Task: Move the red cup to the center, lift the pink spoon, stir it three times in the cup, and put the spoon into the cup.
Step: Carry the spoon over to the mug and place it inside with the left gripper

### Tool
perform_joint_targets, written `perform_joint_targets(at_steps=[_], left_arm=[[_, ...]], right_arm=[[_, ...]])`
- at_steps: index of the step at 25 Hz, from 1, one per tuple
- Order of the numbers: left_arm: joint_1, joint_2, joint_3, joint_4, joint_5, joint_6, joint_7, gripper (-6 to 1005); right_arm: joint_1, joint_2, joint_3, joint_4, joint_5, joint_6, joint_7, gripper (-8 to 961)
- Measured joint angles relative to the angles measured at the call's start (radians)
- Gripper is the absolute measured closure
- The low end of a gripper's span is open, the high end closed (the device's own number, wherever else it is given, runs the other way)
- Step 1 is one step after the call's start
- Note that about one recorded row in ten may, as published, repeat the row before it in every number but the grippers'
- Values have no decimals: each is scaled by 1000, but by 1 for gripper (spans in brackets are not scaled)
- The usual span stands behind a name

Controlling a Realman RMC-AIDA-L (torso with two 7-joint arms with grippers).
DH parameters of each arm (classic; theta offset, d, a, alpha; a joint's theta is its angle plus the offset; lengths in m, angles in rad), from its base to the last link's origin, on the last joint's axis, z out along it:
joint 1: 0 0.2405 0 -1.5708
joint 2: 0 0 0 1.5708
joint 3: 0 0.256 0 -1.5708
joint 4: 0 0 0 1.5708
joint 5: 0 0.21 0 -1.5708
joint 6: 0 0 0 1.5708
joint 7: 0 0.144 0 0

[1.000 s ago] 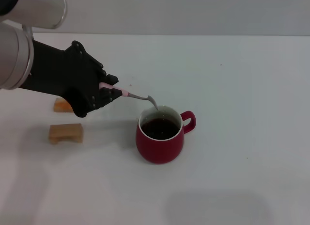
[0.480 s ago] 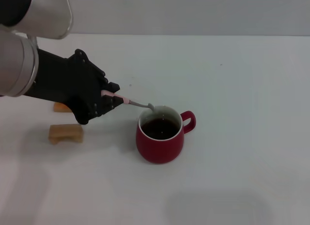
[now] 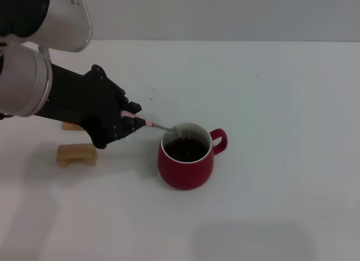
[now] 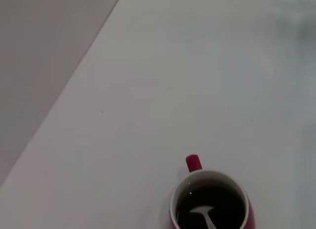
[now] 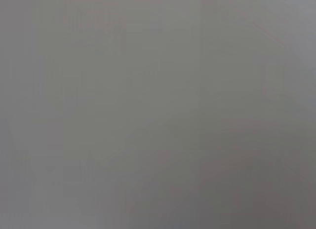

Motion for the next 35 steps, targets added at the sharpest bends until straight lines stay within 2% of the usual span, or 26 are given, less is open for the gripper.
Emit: perform_joint_targets(at_steps=[6, 15, 35], left_arm=[[-6, 0, 16, -53, 4, 21, 12, 823], [-13, -3, 87, -106, 101, 86, 23, 822], [-38, -5, 102, -159, 97, 113, 35, 823]], right_arm=[[-5, 2, -1, 3, -2, -1, 0, 262], [-9, 4, -7, 5, -5, -20, 0, 262], [-19, 4, -27, 8, -5, -30, 0, 263]])
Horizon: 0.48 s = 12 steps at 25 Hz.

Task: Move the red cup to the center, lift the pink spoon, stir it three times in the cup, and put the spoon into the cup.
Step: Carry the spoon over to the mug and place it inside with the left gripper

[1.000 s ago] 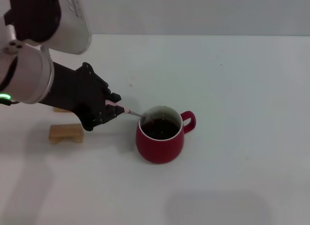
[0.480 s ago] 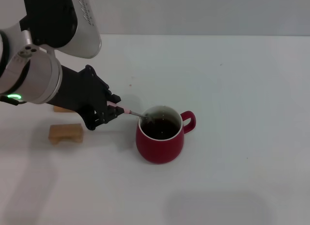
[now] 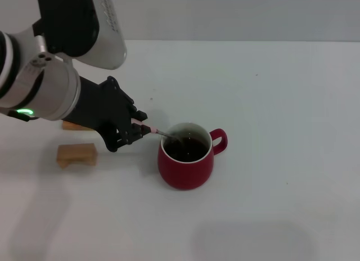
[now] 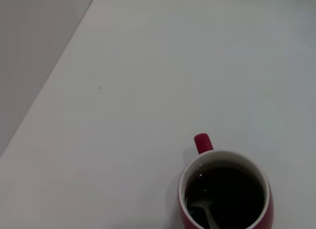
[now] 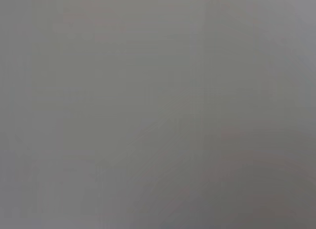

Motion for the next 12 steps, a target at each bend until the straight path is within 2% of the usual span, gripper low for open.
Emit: perform_joint_targets(at_steps=[12], left_arm=[[-36, 0, 17, -35, -1, 6, 0, 822]], right_arm=[[-10, 0, -2, 0, 1, -5, 0, 262]])
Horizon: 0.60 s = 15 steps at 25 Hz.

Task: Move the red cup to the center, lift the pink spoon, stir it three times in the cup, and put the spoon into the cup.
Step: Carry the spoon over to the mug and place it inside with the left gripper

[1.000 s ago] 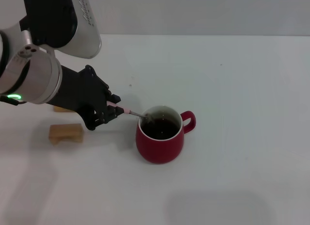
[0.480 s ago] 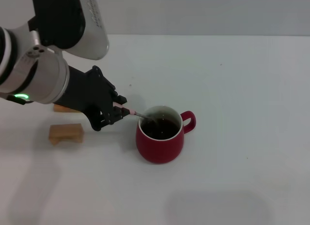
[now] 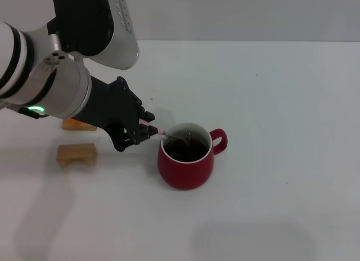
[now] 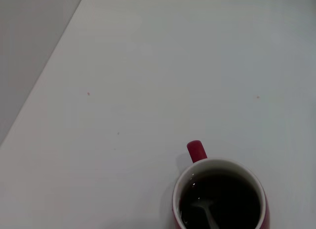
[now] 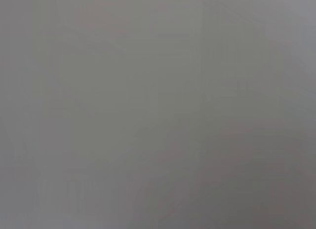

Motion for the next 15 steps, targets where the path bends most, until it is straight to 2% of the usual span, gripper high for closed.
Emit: perform_joint_targets(at_steps=[15], left_arm=[[-38, 0, 10, -79, 0, 29, 25, 822]], right_arm=[[-2, 1, 0, 1, -1, -1, 0, 263]])
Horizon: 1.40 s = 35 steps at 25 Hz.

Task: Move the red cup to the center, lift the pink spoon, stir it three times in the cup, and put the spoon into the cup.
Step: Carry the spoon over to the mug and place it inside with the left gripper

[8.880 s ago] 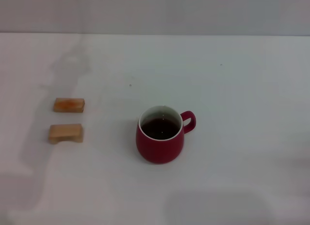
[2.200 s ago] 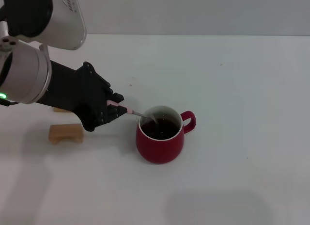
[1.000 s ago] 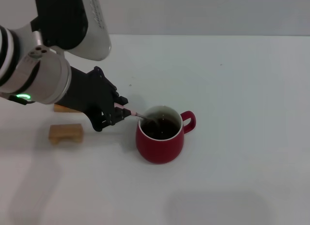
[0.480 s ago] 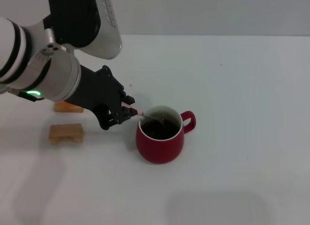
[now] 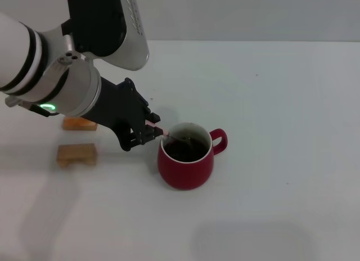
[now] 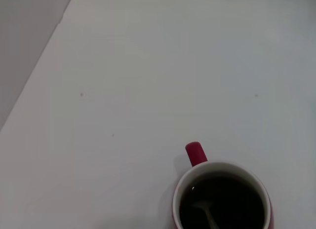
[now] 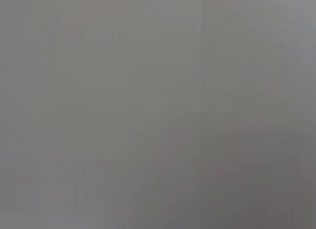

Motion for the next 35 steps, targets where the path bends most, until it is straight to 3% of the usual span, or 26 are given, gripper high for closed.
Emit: perform_joint_targets(at_steps=[17, 35], left_arm=[[-35, -1, 17, -74, -46, 28, 40, 823], [-21, 1, 20, -69, -75, -23, 38, 822]], right_arm=[[3, 0, -9, 7, 0, 4, 0, 263], [6, 0, -11, 7, 0, 8, 0, 261]])
